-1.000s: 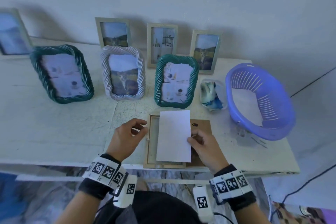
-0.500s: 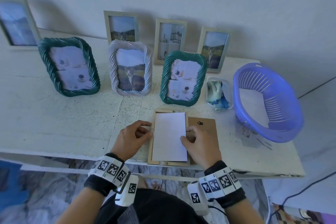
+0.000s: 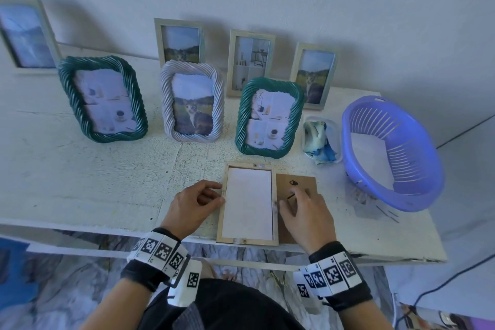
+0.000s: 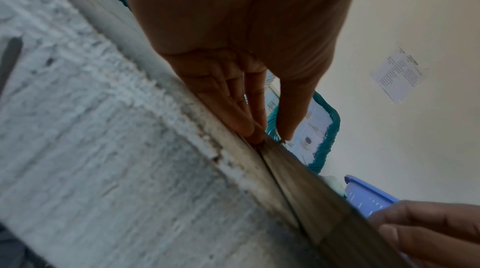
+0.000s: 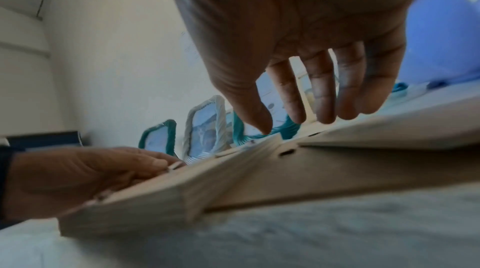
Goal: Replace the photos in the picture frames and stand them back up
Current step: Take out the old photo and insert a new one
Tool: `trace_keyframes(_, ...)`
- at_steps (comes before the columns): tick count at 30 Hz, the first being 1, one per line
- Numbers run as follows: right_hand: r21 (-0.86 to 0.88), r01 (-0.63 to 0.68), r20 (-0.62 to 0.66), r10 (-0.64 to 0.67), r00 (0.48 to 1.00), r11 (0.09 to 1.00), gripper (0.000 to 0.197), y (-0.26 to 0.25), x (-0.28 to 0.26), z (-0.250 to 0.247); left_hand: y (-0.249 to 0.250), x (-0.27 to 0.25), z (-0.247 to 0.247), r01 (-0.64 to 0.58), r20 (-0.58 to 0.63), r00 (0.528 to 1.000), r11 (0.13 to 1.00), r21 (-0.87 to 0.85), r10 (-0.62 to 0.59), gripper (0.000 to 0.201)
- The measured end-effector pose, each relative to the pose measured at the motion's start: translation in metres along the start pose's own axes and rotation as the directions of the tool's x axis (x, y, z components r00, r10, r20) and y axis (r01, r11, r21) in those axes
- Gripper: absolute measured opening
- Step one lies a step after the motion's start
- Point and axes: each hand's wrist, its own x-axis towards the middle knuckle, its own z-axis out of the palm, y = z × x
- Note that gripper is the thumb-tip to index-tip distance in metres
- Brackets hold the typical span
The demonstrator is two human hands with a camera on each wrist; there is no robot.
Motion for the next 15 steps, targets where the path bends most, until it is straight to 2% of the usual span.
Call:
trace_keyframes(2,-0.113,-0.054,-0.016,0.052,0.999,0.992,0.044,0.009,-0.002,-0.002,0.000,0.000,0.000,-0.004,0.001,1.000,1.000,0.002,0.004,0.023)
trace_keyframes(5,-0.136,-0.118,0.050,0.125,0.991,0.984,0.051,0.021,-0.006,-0.002,0.001,0.000,0.000,-0.003,-0.007,1.000,1.000,-0.003,0.003,0.023)
trace_keyframes(11,0.091,-0.202,0.067,0.197,0.978,0.975,0.041,0.032,-0.002,-0.005,0.003,0.000,0.001,0.010,-0.004,1.000,1.000,-0.024,-0.010,0.023)
trace_keyframes(15,0.232,-0.234,-0.020,0.245,0.969,0.944,0.036,0.030,0.002,-0.016,0.001,0.001,0.001,0.003,-0.003,1.000,1.000,-0.028,-0.003,0.023)
